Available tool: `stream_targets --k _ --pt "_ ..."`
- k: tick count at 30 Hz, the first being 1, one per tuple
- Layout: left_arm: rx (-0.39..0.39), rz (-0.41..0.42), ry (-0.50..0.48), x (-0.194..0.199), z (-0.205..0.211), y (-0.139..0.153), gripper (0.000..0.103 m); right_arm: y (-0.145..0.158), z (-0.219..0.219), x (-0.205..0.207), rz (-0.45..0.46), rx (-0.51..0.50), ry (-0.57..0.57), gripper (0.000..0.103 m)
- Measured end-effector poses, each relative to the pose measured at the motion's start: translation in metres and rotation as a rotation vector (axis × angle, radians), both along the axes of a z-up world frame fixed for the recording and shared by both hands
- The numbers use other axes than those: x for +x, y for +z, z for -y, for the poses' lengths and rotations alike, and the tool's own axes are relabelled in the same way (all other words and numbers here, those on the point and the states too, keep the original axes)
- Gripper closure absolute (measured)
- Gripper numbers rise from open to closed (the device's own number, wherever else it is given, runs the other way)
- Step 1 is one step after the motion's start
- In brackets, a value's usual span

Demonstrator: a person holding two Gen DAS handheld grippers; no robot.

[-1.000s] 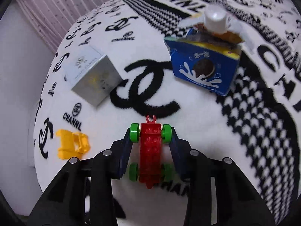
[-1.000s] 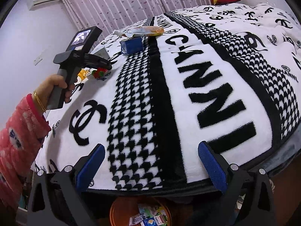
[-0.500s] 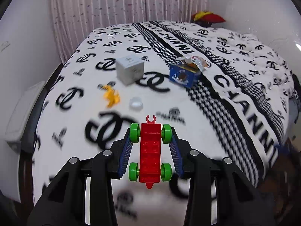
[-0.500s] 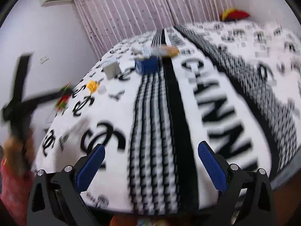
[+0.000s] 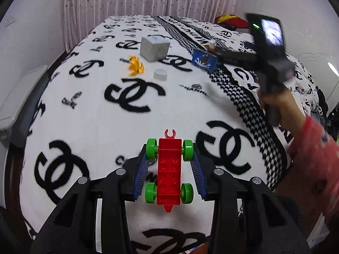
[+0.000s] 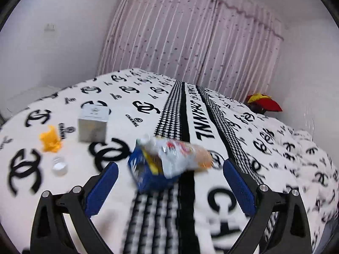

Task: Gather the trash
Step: 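Grasp the red toy car with the left tool while the right tool grasps the orange snack pouch, then carry the toy car and pouch over the orange bin while both tools open to drop them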

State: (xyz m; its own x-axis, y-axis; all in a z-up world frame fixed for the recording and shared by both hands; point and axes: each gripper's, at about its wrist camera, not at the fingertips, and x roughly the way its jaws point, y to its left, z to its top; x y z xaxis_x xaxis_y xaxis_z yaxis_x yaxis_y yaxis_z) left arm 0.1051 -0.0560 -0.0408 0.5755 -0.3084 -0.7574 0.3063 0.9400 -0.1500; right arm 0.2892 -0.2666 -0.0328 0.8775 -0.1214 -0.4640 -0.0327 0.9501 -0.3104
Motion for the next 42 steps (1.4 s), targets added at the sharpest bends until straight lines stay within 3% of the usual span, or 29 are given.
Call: stream_targets --k 3,5,6,7,10,22,32,37,42 --pt "-0.019 -0.023 0.006 0.007 -0.005 -0.006 0.065 -0.006 -0.01 0.027 -0.013 -0.052 -0.007 0.008" --pt "-0.017 -0.025 0.017 0.008 -0.008 -0.007 0.065 -0.013 -0.011 0.048 -0.065 -0.063 -0.01 0.024" --pt "-0.017 -0.024 0.021 0.009 -0.009 -0.007 0.065 -0.016 -0.009 0.057 -0.094 -0.058 -0.01 0.044" --pt "-0.02 -0.023 0.023 0.009 -0.011 -0.007 0.065 -0.017 -0.007 0.061 -0.115 -0.036 0.002 0.072" --pt "-0.026 -0.023 0.026 0.009 -0.014 -0.006 0.065 -0.011 0.002 0.059 -0.114 0.035 0.01 0.085" --pt "-0.041 0.003 0.008 -0.006 -0.005 0.009 0.065 0.061 0.032 -0.027 -0.028 0.188 0.119 0.086" --pt "-0.034 0.064 -0.038 -0.053 0.009 0.042 0.065 0.115 0.022 -0.175 -0.023 0.254 0.278 0.086" --pt "-0.021 0.085 -0.068 -0.088 0.01 0.053 0.065 0.122 0.011 -0.25 -0.069 0.316 0.353 0.086" --pt "0.002 0.056 -0.107 -0.13 0.01 0.044 0.065 0.103 -0.002 -0.311 -0.168 0.362 0.42 0.086"
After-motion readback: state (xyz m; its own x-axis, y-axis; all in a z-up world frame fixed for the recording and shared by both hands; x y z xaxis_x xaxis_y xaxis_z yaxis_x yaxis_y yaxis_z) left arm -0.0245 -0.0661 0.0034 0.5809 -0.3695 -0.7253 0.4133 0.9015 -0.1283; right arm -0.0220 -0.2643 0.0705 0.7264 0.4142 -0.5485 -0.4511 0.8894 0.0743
